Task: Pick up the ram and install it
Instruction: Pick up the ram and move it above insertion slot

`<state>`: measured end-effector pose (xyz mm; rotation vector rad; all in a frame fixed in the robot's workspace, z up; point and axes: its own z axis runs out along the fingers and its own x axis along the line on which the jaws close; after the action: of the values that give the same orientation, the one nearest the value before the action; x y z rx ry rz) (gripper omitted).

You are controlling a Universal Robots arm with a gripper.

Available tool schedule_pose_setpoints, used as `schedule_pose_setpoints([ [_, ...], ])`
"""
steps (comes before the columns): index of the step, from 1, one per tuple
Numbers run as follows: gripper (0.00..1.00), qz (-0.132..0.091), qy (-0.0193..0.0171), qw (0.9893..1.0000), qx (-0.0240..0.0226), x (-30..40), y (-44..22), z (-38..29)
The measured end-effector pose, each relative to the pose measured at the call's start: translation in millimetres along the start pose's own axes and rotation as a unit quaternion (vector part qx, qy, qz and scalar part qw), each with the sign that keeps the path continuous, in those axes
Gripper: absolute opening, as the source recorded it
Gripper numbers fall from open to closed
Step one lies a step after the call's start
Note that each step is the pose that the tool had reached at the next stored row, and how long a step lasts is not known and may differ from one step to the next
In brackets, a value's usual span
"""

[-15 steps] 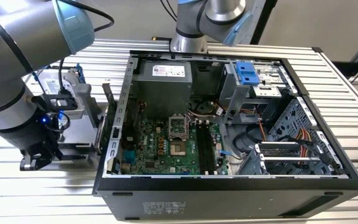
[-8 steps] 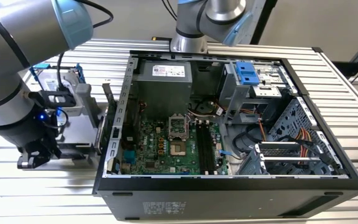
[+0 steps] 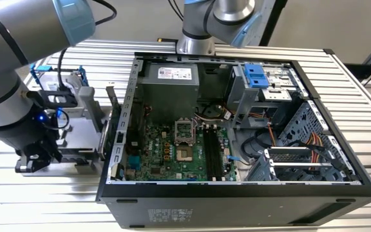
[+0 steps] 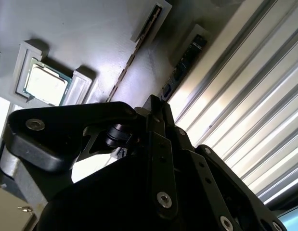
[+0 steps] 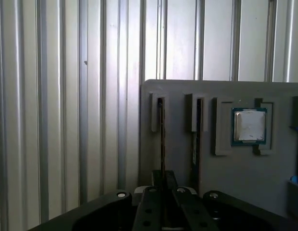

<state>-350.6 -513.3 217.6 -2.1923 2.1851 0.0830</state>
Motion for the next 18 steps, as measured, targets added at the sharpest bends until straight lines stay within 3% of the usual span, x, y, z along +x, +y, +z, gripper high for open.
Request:
schedule_pose_setpoints([
  [18, 0.00, 0.002, 0.0000, 1.0000, 0.0001, -1.1, 0.1, -16.2],
])
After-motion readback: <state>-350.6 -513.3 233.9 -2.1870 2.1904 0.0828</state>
